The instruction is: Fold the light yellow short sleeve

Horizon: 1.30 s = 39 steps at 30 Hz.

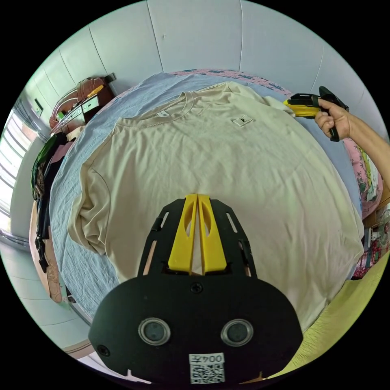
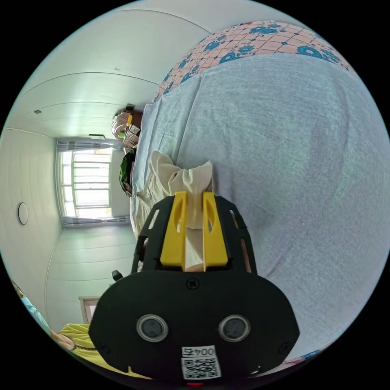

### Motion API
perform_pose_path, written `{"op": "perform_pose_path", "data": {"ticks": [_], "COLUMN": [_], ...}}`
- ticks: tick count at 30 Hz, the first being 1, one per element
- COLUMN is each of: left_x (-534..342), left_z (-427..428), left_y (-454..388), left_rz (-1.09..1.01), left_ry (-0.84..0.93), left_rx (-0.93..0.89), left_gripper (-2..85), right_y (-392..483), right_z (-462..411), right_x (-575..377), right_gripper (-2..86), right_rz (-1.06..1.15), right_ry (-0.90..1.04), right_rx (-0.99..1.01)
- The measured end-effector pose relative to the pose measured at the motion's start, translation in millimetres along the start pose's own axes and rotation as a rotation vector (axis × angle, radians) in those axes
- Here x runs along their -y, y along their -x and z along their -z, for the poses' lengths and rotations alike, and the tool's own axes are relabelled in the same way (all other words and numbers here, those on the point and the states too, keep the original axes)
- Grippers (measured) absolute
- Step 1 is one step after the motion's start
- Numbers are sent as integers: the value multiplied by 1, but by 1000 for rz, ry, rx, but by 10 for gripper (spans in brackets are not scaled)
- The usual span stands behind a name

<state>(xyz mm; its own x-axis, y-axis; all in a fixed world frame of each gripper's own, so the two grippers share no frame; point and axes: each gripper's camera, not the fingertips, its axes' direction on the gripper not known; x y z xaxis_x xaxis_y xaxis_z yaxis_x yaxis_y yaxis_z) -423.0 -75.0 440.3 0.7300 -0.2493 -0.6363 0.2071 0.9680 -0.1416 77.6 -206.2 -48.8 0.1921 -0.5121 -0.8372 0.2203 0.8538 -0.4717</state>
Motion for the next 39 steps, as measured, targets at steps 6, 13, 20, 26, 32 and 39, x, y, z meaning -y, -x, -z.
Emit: {"op": "perform_pose_path", "data": {"ticks": [6, 13, 20, 26, 32, 39], "left_x": [-11, -20, -30, -36, -39, -40], "left_z": [8, 18, 29, 38, 48, 58], "left_y": [-2, -9, -13, -17, -21, -23], "left_rz": [27, 14, 34, 29, 23, 38], "left_ry": [11, 22, 16, 8, 4, 6], "left_rx": [-37, -42, -57, -58, -51, -45], "left_gripper": [3, 3, 3, 2, 2, 2], "right_y": [102, 210, 163, 157, 192, 216], "right_z": [21, 4, -27, 6, -43, -107], "right_x": [14, 30, 44, -3, -57, -66], "right_gripper": [-1, 5, 94, 99, 110, 92], "right_rz": [268, 615, 286, 400, 785, 989], "right_ry": [-47, 31, 90, -99, 62, 227], "right_rx": [-188, -692, -755, -586, -758, -973]}}
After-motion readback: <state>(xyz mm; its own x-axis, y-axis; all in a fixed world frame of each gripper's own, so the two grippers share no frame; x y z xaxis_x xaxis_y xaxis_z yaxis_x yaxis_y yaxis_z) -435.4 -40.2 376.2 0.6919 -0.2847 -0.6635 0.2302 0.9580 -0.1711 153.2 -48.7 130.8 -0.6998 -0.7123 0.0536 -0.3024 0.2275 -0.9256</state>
